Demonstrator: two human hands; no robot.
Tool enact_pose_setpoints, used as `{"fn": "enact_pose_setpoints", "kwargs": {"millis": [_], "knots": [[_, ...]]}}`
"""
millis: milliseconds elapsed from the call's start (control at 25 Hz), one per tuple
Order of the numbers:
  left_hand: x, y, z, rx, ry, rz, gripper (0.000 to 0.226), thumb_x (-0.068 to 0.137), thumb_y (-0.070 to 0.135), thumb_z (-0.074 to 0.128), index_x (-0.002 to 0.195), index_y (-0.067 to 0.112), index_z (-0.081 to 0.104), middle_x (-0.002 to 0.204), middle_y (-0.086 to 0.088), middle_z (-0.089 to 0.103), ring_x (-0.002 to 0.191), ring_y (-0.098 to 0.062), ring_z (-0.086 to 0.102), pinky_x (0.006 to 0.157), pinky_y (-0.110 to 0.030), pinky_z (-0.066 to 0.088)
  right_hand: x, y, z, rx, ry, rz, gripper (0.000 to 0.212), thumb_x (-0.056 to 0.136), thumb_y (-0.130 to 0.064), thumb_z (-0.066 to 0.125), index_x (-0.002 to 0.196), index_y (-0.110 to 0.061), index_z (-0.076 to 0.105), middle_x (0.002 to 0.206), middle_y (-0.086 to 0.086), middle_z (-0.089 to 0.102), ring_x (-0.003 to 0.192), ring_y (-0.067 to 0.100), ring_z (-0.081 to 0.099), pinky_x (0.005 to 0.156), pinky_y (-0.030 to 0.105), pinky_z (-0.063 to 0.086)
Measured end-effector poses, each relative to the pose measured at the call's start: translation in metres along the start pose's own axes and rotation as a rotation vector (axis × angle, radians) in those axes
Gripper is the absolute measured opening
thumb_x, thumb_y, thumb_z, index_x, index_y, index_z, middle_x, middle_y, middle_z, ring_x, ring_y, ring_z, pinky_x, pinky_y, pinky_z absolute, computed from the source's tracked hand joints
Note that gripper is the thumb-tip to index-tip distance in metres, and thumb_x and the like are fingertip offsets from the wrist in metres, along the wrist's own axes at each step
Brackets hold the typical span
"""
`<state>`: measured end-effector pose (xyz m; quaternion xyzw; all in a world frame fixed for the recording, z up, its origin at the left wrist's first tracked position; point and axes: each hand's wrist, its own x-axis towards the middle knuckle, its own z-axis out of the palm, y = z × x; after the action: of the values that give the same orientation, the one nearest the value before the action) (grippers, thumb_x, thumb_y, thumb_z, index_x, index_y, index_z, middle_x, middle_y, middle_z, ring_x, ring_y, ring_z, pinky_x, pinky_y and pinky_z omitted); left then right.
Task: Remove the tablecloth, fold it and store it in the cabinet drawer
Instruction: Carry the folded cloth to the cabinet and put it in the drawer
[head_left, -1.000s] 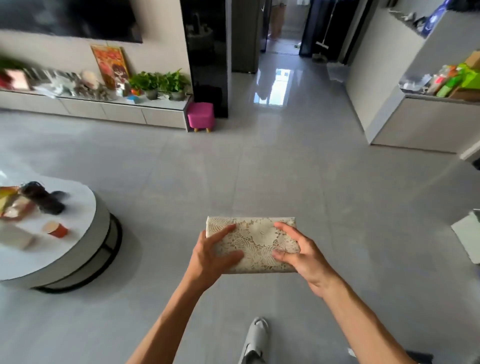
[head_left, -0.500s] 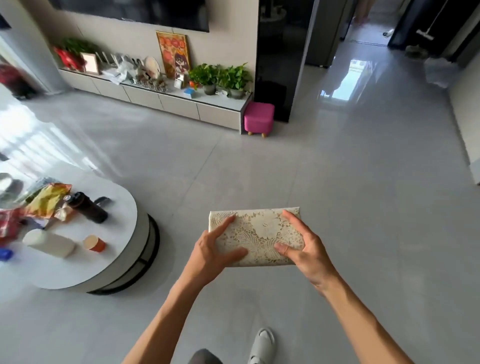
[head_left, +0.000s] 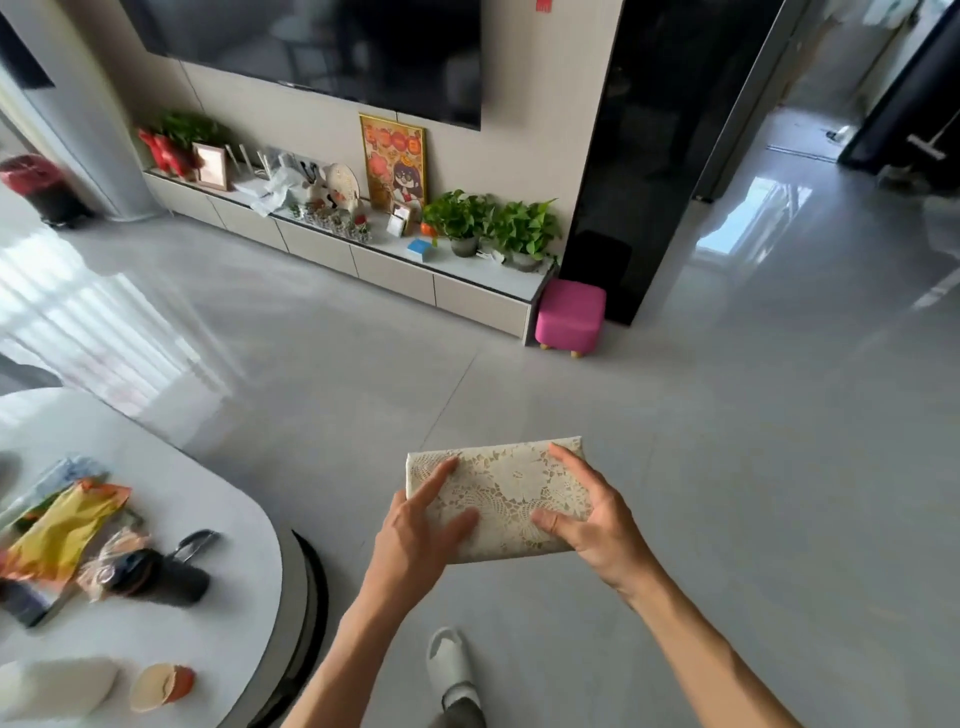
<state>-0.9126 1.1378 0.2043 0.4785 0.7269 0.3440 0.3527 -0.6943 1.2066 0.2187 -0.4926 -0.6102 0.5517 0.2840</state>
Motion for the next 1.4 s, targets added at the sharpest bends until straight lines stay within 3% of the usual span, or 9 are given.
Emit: {"fn": "enact_pose_setpoints", "kwargs": {"millis": [160, 360, 520, 600, 800, 920, 1000, 1200, 1400], "knots": [[0.111, 0.011, -0.038, 0.033, -0.029, 0.026, 0.056, 0.085, 0.051, 0.065, 0.134, 0.061, 0.039, 0.102, 0.005, 0.052, 0.094, -0.014, 0.056, 0.082, -0.027, 0.041, 0.1, -0.025, 0.014, 0.026, 0.051, 0.041, 0.075, 0.076, -0.021, 0.084, 0.14, -0.037, 0.049, 0.145, -0.01, 0.047, 0.133, -0.001, 0.041, 0.114, 0.031, 0.033], [0.29, 0.004, -0.066, -0.003, -0.071, 0.075, 0.053, 0.086, 0.049, 0.064, 0.13, 0.065, 0.04, 0.101, 0.008, 0.051, 0.091, -0.007, 0.058, 0.079, -0.025, 0.047, 0.27, -0.034, 0.03, 0.068, 0.112, 0.029, 0.074, 0.076, -0.023, 0.084, 0.137, -0.046, 0.049, 0.142, -0.021, 0.046, 0.131, -0.012, 0.036, 0.114, 0.034, 0.037], [0.435, 0.0, -0.08, 0.05, -0.103, 0.069, 0.055, 0.085, 0.051, 0.063, 0.135, 0.058, 0.041, 0.101, 0.007, 0.051, 0.09, -0.011, 0.058, 0.081, -0.028, 0.049, 0.414, -0.027, 0.037, 0.106, 0.132, 0.071, 0.073, 0.076, -0.023, 0.084, 0.135, -0.049, 0.048, 0.143, -0.015, 0.047, 0.13, -0.013, 0.039, 0.103, 0.02, 0.044], [0.508, -0.003, -0.095, 0.066, -0.106, 0.054, 0.056, 0.085, 0.052, 0.062, 0.136, 0.057, 0.04, 0.101, 0.009, 0.049, 0.089, -0.009, 0.056, 0.08, -0.027, 0.048, 0.488, -0.03, 0.046, 0.095, 0.129, 0.076, 0.073, 0.075, -0.024, 0.084, 0.132, -0.053, 0.049, 0.142, -0.014, 0.049, 0.133, -0.004, 0.041, 0.106, 0.021, 0.041], [0.653, -0.016, -0.127, 0.076, -0.184, 0.01, 0.059, 0.081, 0.058, 0.059, 0.137, 0.053, 0.042, 0.101, 0.003, 0.05, 0.093, -0.022, 0.06, 0.084, -0.041, 0.055, 0.624, -0.042, 0.071, 0.085, 0.153, 0.13, 0.074, 0.075, -0.03, 0.083, 0.136, -0.051, 0.047, 0.141, -0.02, 0.046, 0.134, -0.003, 0.04, 0.111, 0.045, 0.042], [0.731, -0.042, -0.133, 0.021, -0.243, -0.007, 0.057, 0.076, 0.053, 0.061, 0.131, 0.057, 0.045, 0.1, 0.003, 0.053, 0.092, -0.018, 0.06, 0.084, -0.041, 0.055, 0.686, -0.031, 0.092, 0.068, 0.197, 0.178, 0.073, 0.076, -0.038, 0.082, 0.137, -0.052, 0.045, 0.142, -0.022, 0.045, 0.135, -0.004, 0.038, 0.111, 0.046, 0.042], [0.787, -0.073, -0.133, -0.027, -0.315, -0.009, 0.056, 0.076, 0.047, 0.064, 0.128, 0.058, 0.048, 0.1, 0.001, 0.055, 0.089, -0.012, 0.06, 0.08, -0.038, 0.056, 0.727, -0.016, 0.113, 0.057, 0.252, 0.223, 0.073, 0.075, -0.042, 0.081, 0.136, -0.055, 0.044, 0.141, -0.024, 0.044, 0.134, -0.008, 0.038, 0.11, 0.039, 0.042], [0.915, -0.166, -0.106, -0.017, -0.428, 0.035, 0.054, 0.082, 0.033, 0.064, 0.13, 0.054, 0.05, 0.09, -0.001, 0.053, 0.078, -0.004, 0.059, 0.066, -0.006, 0.044, 0.829, 0.055, 0.159, 0.043, 0.338, 0.365, 0.073, 0.074, -0.042, 0.082, 0.134, -0.056, 0.043, 0.139, -0.027, 0.045, 0.126, -0.02, 0.037, 0.1, 0.017, 0.034], [1.013, -0.304, -0.023, -0.053, -0.501, -0.065, 0.05, 0.085, 0.021, 0.062, 0.13, 0.042, 0.056, 0.093, -0.021, 0.059, 0.074, -0.019, 0.057, 0.07, -0.031, 0.051, 0.923, 0.211, 0.196, 0.001, 0.357, 0.405, 0.074, 0.077, -0.028, 0.081, 0.135, -0.055, 0.043, 0.138, -0.026, 0.046, 0.124, -0.023, 0.035, 0.095, 0.007, 0.032]]}}
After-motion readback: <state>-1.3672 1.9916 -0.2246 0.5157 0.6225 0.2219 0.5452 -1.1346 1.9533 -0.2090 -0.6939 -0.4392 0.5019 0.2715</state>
